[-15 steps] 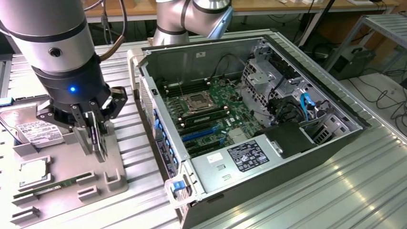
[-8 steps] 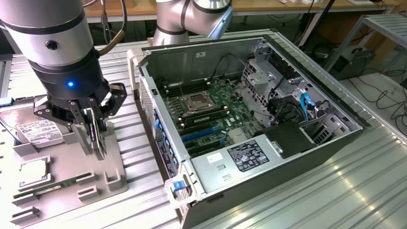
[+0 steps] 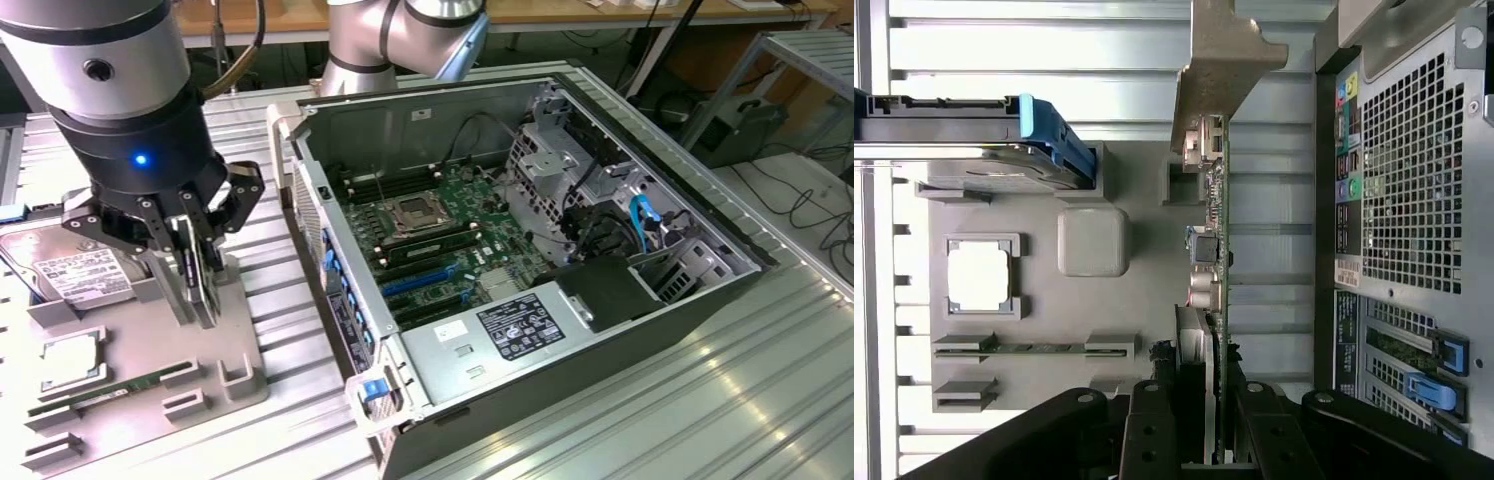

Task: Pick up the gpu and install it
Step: 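Pick up the gpu and move the gpu toward the slot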

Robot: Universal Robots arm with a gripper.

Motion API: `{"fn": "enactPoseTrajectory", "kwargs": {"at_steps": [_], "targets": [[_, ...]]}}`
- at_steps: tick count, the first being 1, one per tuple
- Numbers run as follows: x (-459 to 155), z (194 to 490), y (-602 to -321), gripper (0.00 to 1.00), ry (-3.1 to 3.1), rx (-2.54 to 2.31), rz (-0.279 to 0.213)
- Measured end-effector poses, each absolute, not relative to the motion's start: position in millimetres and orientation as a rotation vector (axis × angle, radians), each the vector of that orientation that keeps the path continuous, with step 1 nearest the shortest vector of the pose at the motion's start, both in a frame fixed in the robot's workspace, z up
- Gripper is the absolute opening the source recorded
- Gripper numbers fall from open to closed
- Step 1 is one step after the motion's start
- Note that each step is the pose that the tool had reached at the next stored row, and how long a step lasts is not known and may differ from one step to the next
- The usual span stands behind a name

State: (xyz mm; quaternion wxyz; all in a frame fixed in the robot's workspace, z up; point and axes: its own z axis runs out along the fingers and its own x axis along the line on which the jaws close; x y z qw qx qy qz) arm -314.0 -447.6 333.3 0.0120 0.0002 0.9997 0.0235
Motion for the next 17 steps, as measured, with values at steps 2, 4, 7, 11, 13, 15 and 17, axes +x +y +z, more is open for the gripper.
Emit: {"fn": "enactPoseTrajectory", "kwargs": {"at_steps": [2,4,7,11,13,15,17], "targets": [[-314,336,-448,0.27,3.117,0.001,0.073],[-314,340,-448,0.27,3.117,0.001,0.073],[-314,345,-448,0.27,3.117,0.001,0.073],[-314,352,-448,0.27,3.117,0.001,0.073],[-314,354,-448,0.27,3.117,0.001,0.073],[-314,357,-448,0.27,3.117,0.001,0.073],[-314,360,-448,0.27,3.117,0.001,0.073]]}}
